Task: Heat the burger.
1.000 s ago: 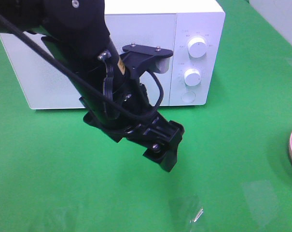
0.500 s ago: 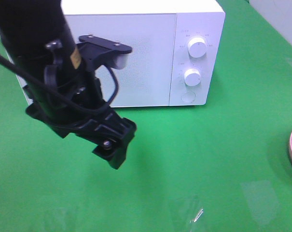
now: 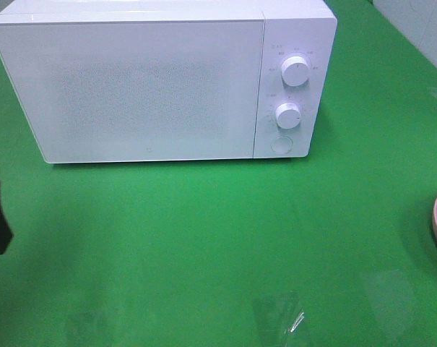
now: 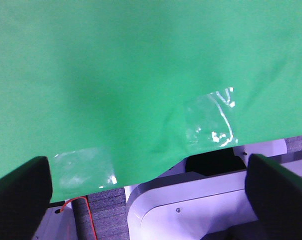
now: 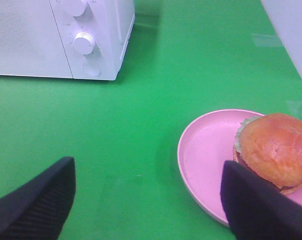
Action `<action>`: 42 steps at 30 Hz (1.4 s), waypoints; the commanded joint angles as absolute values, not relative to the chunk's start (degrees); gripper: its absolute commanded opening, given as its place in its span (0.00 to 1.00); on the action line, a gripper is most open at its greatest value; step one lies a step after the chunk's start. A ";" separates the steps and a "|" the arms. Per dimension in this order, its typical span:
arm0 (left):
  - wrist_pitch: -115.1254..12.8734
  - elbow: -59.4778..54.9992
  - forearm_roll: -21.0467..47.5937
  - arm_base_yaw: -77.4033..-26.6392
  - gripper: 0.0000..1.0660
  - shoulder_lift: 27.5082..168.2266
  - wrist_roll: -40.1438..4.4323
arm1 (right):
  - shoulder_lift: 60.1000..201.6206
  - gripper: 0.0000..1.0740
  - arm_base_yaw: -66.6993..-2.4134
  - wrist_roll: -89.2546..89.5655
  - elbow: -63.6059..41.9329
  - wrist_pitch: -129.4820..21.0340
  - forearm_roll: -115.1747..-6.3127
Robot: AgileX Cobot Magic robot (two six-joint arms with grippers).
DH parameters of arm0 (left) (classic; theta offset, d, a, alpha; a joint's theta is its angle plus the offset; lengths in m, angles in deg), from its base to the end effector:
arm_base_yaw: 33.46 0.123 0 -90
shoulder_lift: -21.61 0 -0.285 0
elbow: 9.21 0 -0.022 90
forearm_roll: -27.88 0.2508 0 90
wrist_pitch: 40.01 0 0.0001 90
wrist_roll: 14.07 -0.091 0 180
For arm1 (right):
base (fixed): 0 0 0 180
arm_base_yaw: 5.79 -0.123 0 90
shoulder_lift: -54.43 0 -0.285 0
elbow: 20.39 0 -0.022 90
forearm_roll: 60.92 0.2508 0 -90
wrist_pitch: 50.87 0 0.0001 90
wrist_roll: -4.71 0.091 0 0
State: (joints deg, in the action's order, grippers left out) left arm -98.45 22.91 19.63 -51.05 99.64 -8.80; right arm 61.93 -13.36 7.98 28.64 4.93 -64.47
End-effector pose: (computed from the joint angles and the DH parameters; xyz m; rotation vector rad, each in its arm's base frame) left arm 0.1893 -0.0717 0.2476 0.2247 2.9538 -0.2479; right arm -0.0008 -0.0048 0.2823 -0.0740 1.9581 0.0513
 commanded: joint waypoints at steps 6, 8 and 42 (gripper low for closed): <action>-101.95 31.51 19.40 -36.09 0.94 83.37 -14.99 | 60.44 0.71 -13.19 7.23 28.75 4.25 -64.58; -102.00 33.97 20.21 -34.32 0.94 78.67 -16.42 | 60.44 0.71 -13.19 7.23 28.75 4.25 -64.58; -101.03 38.56 19.35 -32.88 0.94 28.02 -16.42 | 60.44 0.71 -13.19 7.29 28.75 4.25 -64.58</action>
